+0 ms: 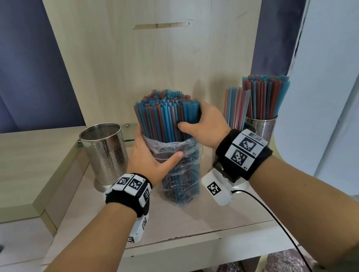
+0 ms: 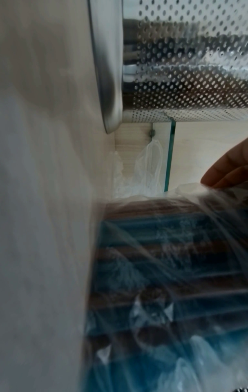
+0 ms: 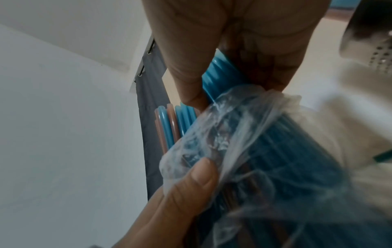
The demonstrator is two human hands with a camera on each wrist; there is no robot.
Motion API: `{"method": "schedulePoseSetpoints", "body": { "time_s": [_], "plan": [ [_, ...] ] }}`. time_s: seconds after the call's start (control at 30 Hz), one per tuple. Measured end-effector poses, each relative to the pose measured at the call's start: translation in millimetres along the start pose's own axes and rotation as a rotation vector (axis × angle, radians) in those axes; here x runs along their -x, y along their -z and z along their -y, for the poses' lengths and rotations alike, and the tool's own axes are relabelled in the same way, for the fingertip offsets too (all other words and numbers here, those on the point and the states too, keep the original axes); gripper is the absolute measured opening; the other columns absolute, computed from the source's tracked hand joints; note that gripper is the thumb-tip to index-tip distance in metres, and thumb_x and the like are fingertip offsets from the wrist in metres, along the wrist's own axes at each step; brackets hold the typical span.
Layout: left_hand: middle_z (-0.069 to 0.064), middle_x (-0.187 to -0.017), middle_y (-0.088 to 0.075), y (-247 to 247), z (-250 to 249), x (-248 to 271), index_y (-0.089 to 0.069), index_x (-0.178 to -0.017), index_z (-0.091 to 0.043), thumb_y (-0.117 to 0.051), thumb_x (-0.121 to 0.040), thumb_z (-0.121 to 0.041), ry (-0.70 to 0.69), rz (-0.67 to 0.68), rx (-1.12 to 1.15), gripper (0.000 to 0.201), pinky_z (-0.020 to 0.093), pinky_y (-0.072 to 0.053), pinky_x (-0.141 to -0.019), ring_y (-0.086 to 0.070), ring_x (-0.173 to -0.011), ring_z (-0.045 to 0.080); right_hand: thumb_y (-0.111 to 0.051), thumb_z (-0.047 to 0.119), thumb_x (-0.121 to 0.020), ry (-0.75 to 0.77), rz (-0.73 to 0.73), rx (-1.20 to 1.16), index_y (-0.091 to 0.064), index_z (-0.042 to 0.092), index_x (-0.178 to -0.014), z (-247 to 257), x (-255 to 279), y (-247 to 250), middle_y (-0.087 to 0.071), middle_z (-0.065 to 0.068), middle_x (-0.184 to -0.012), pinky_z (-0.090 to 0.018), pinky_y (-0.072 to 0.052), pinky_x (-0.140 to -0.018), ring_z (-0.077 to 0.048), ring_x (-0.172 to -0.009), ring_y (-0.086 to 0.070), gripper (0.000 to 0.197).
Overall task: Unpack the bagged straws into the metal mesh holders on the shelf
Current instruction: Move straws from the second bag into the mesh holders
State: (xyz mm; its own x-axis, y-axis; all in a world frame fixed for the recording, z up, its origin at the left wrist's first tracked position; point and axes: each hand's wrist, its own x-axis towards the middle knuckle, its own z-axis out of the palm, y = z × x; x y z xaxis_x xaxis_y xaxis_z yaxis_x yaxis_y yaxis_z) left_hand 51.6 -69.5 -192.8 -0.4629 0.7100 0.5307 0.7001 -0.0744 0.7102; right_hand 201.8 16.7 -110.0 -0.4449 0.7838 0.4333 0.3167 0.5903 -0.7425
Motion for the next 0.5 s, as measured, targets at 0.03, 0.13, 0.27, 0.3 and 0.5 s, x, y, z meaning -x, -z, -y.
{"method": "schedulePoseSetpoints", "body": {
  "time_s": [0.03,0.13,0.27,0.3,0.5],
  "plan": [
    [-0.008,-0.136,-0.048,0.1,-0.3,0.1,-0.019,-0.150,-0.017,-0.079,-0.061,-0.062,0.006,-0.001,-0.002,0.117,0.020,-0.037,-0.099,-0.047,-0.118,0.003,-0.077,0.029,-0.078,0.003,0.004,0.006,-0.058,0.009,-0.110,0.1,-1.3,0.7,-0.068,-0.004,-0.099,-0.041,-0.059,-0.078,-0.021,-0.089,-0.067,0.042],
    [-0.001,-0.146,-0.043,0.3,-3.1,1.3,-0.013,-0.153,-0.015,-0.079,-0.062,-0.061,0.032,0.002,-0.025,0.122,0.019,-0.032,-0.101,-0.044,-0.129,0.011,-0.074,0.026,-0.081,0.006,0.008,-0.003,-0.061,0.007,-0.101,1.7,-3.2,2.5,-0.068,-0.006,-0.087,-0.038,-0.058,-0.070,-0.023,-0.080,-0.067,0.031],
    [0.003,-0.155,-0.034,0.8,-7.8,3.4,-0.001,-0.155,-0.011,-0.080,-0.067,-0.056,0.075,0.021,-0.052,0.126,0.015,-0.023,-0.099,-0.036,-0.137,0.016,-0.073,0.023,-0.084,-0.005,0.001,-0.060,-0.063,0.005,-0.098,2.4,-4.9,3.3,-0.069,-0.009,-0.083,-0.039,-0.054,-0.066,-0.025,-0.073,-0.064,0.025],
    [0.003,-0.155,-0.034,1.3,-8.2,3.5,-0.001,-0.155,-0.012,-0.080,-0.067,-0.056,0.071,0.019,-0.053,0.126,0.015,-0.023,-0.099,-0.036,-0.137,0.016,-0.073,0.022,-0.084,-0.008,-0.002,-0.088,-0.064,0.006,-0.099,2.7,-4.6,2.8,-0.070,-0.008,-0.085,-0.036,-0.055,-0.065,-0.023,-0.075,-0.066,0.024],
    [0.000,-0.152,-0.037,1.7,-6.2,2.4,-0.004,-0.155,-0.015,-0.081,-0.064,-0.057,0.058,0.006,-0.019,0.127,0.017,-0.026,-0.103,-0.039,-0.135,0.012,-0.068,0.018,-0.089,-0.004,-0.067,-0.229,-0.065,0.012,-0.099,5.7,-2.5,-1.1,-0.069,0.008,-0.077,-0.022,-0.050,-0.064,-0.005,-0.070,-0.064,0.012]
  ]
}}
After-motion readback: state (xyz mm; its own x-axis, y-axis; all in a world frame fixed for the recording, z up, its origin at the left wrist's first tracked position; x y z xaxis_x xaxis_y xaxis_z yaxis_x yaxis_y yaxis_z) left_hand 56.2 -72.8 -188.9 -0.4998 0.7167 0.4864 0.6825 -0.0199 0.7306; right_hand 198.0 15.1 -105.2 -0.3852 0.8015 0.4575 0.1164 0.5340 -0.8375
